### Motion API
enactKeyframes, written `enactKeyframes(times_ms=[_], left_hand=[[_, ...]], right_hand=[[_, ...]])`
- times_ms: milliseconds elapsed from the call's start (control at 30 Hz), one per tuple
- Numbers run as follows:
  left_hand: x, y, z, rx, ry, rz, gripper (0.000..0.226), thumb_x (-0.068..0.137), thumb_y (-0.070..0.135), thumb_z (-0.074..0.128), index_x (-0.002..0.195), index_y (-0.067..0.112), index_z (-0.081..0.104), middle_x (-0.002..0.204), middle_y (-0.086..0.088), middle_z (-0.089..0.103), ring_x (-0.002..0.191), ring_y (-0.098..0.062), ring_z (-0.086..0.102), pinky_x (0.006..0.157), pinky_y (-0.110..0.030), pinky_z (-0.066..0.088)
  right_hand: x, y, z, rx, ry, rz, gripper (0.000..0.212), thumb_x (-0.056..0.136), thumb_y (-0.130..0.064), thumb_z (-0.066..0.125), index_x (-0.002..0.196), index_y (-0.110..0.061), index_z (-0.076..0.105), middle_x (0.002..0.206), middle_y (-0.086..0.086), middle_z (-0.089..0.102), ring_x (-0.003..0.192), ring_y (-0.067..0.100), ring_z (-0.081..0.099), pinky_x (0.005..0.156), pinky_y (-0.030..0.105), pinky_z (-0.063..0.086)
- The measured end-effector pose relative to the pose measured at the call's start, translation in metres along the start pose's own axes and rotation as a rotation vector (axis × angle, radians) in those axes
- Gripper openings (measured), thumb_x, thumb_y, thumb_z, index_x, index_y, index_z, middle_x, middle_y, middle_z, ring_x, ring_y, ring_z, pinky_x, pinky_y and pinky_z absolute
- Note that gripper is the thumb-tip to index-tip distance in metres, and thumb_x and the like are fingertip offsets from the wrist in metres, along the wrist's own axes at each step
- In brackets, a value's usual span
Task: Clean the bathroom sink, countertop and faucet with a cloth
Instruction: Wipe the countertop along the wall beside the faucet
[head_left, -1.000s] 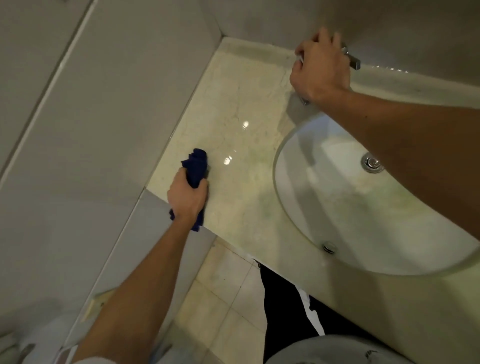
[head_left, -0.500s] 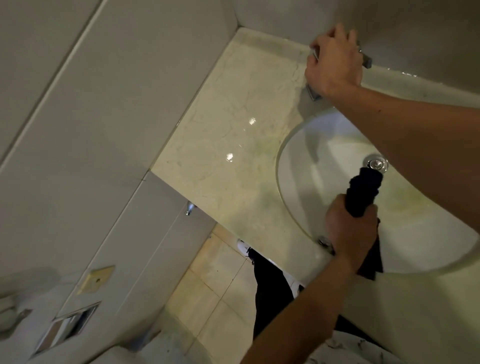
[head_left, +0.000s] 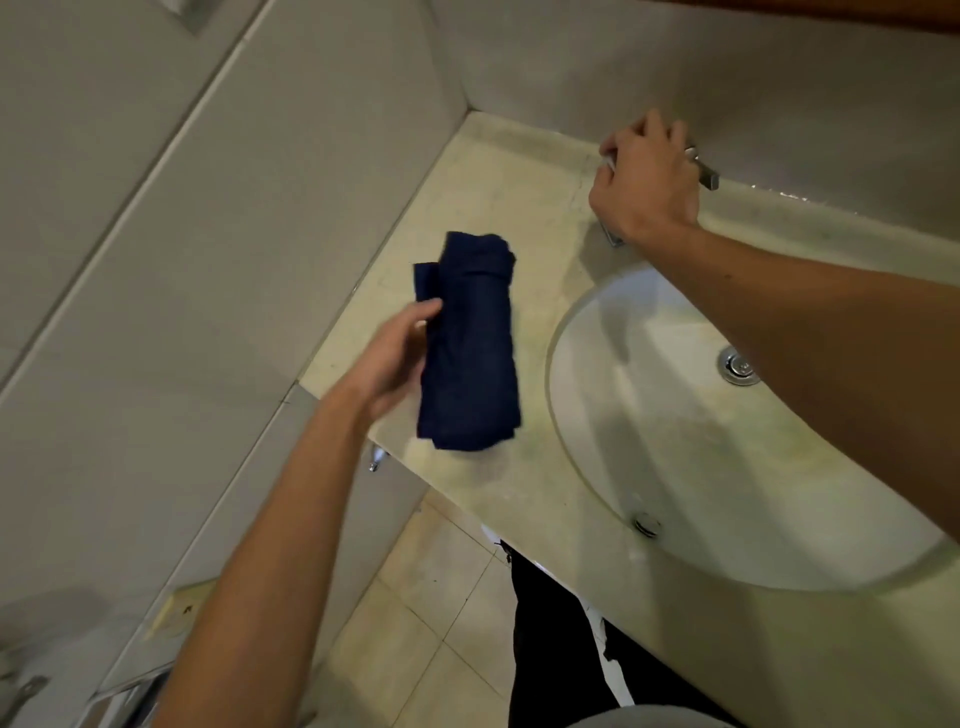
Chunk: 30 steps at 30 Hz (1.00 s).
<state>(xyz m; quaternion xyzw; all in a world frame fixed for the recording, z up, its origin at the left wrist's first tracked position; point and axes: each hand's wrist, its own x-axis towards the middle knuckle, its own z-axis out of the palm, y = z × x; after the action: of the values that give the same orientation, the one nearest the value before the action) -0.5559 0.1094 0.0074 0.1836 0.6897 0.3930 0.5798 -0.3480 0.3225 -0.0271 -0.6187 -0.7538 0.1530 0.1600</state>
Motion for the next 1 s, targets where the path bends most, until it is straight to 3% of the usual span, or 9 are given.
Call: enactKeyframes(times_ms=[67,133,233,367,500,667,767,867,1000], left_hand=[[0.014,0.001,-0.041,0.372,0.359,0.132,0.036,0.093,0.042,0.063,0.121,0.020,0.070,0.120,0.002,0.072,0.108,-0.014,0.066,0.108,-0.046,0.050],[0.016,-0.013,-0.050,0.504,0.697,0.300,0.025,0.090,0.037,0.069,0.106,0.018,0.072,0.103,0.004,0.072,0.092,-0.010,0.065,0.095,-0.042,0.056],[0.017,-0.039,-0.006,0.698,0.674,0.426,0.023,0.087,0.043,0.069,0.090,0.021,0.064,0.087,0.004,0.064,0.077,-0.011,0.059,0.069,-0.035,0.053],[0.056,-0.065,0.032,1.173,0.634,0.247,0.070,0.082,0.069,0.065,0.125,0.017,0.048,0.119,0.000,0.050,0.105,-0.019,0.051,0.070,-0.034,0.043],[0.075,-0.063,0.021,1.289,0.636,0.098,0.061,0.089,0.046,0.070,0.128,0.008,0.045,0.122,-0.012,0.053,0.102,-0.028,0.058,0.066,-0.035,0.042],[0.071,-0.030,-0.020,0.973,0.510,0.026,0.014,0.093,0.021,0.060,0.091,0.007,0.057,0.086,-0.010,0.063,0.074,-0.024,0.058,0.052,-0.028,0.041],[0.063,-0.006,-0.043,0.310,0.400,-0.177,0.010,0.087,0.013,0.052,0.091,0.007,0.059,0.099,-0.016,0.070,0.085,-0.029,0.065,0.074,-0.036,0.053],[0.059,0.019,-0.042,-0.126,0.102,-0.214,0.023,0.089,0.018,0.053,0.105,0.010,0.067,0.105,-0.009,0.075,0.094,-0.029,0.069,0.085,-0.041,0.055],[0.101,0.063,-0.023,0.087,0.090,-0.086,0.034,0.093,0.033,0.070,0.120,0.013,0.068,0.111,-0.008,0.077,0.102,-0.026,0.073,0.083,-0.040,0.060]], right_hand=[[0.000,-0.001,0.000,-0.007,0.000,0.004,0.033,0.097,-0.023,0.051,0.126,-0.017,0.064,0.134,0.010,0.050,0.128,0.034,0.044,0.099,0.046,0.043],[0.000,-0.001,0.000,-0.010,0.001,0.007,0.032,0.097,-0.023,0.051,0.126,-0.016,0.064,0.134,0.011,0.050,0.128,0.035,0.044,0.098,0.047,0.043],[0.000,0.000,0.001,-0.009,-0.002,0.008,0.033,0.095,-0.024,0.050,0.125,-0.017,0.064,0.133,0.012,0.051,0.127,0.035,0.044,0.098,0.049,0.044],[0.001,0.000,0.001,-0.004,-0.003,0.006,0.034,0.096,-0.026,0.050,0.125,-0.016,0.064,0.132,0.012,0.051,0.127,0.035,0.044,0.097,0.050,0.047],[-0.001,-0.001,0.001,0.002,-0.005,0.005,0.034,0.095,-0.027,0.051,0.124,-0.016,0.064,0.131,0.012,0.051,0.127,0.035,0.044,0.095,0.049,0.047],[-0.002,0.000,-0.001,0.016,-0.013,0.013,0.035,0.093,-0.026,0.052,0.123,-0.015,0.065,0.129,0.011,0.051,0.124,0.035,0.045,0.093,0.047,0.047],[-0.001,-0.001,0.001,0.015,0.002,0.013,0.034,0.094,-0.027,0.053,0.123,-0.015,0.065,0.128,0.011,0.052,0.122,0.036,0.046,0.094,0.049,0.048],[0.000,-0.001,0.002,0.001,0.002,0.032,0.033,0.095,-0.029,0.053,0.123,-0.016,0.065,0.127,0.010,0.052,0.121,0.036,0.046,0.089,0.049,0.052],[0.000,0.000,0.002,0.000,0.021,0.034,0.031,0.095,-0.031,0.054,0.121,-0.018,0.065,0.125,0.007,0.052,0.119,0.033,0.048,0.083,0.045,0.053]])
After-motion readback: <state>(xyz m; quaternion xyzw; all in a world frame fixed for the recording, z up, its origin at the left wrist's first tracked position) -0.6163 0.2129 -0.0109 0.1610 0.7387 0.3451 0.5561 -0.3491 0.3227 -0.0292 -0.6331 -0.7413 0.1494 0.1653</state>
